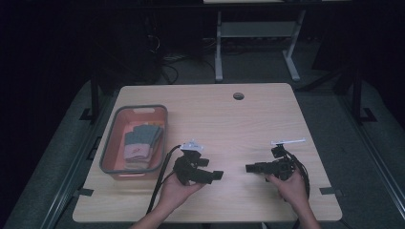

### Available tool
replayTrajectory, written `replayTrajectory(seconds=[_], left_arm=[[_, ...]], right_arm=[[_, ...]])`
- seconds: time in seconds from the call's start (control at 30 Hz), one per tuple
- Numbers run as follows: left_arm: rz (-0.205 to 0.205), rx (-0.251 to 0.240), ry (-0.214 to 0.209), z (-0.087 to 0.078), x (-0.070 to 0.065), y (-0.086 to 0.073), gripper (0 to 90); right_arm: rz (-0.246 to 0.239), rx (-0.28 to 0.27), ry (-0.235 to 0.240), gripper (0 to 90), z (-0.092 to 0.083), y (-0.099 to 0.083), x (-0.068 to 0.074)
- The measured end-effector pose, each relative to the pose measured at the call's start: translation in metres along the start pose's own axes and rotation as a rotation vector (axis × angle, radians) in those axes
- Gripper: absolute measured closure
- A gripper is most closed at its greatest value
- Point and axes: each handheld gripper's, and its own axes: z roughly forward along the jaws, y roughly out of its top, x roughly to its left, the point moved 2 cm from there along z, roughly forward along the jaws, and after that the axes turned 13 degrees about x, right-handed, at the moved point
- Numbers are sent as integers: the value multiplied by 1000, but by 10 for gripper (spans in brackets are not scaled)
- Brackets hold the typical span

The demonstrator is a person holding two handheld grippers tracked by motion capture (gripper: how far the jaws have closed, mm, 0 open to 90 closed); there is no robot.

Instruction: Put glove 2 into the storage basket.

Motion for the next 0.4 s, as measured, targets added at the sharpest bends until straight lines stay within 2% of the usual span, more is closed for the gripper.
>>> replayTrajectory(seconds=[0.07, 0.17, 0.4], left_arm=[[14, 6, 3, 2, -3, -6, 228], [13, 2, -3, 4, -4, -10, 228], [38, -27, -25, 5, -13, -24, 226]], right_arm=[[-1, 4, -4, 388, 0, -5, 0], [-12, 1, -11, 382, 0, -11, 2], [-30, 1, 16, 364, 4, -20, 8]])
